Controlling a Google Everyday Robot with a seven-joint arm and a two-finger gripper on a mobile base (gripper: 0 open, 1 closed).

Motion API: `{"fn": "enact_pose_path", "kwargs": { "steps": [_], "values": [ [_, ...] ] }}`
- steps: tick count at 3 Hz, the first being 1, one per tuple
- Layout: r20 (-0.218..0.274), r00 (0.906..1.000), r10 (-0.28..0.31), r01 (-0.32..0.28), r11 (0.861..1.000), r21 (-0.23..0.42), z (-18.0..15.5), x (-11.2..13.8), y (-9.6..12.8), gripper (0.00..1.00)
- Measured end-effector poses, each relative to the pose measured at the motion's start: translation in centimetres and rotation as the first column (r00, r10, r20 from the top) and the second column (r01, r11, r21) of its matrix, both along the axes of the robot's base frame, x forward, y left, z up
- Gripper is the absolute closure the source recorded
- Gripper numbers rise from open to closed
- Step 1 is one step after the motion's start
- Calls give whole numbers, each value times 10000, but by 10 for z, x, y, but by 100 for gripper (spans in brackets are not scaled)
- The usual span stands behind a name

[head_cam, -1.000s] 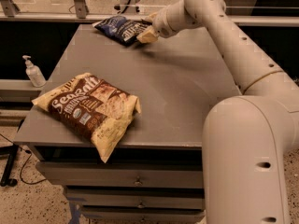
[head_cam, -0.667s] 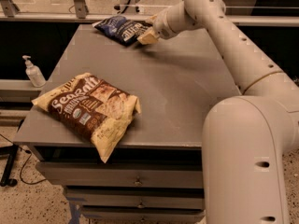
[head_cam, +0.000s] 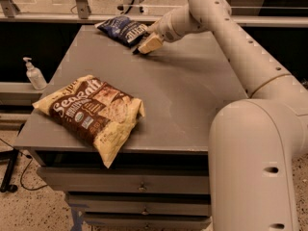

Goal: Move rxbar chocolate near blue chip bag

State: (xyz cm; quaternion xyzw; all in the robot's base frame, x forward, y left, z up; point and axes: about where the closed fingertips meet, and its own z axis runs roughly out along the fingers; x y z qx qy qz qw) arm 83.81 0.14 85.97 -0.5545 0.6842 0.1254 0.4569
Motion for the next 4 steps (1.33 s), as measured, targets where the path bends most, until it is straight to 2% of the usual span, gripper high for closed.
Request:
{"fn": "enact_pose_path", "kwargs": {
  "steps": [1, 2, 3, 4],
  "values": [
    [3, 10000, -65, 65, 10000, 26, 1, -2, -2, 0],
    [431, 9986, -317, 315, 9995, 59, 21, -6, -12, 0],
    [1041, 9929, -583, 535, 9974, 486, 53, -22, -31, 0],
    [1902, 9768, -980, 636, 9817, 1795, 103, -60, -77, 0]
  ]
}}
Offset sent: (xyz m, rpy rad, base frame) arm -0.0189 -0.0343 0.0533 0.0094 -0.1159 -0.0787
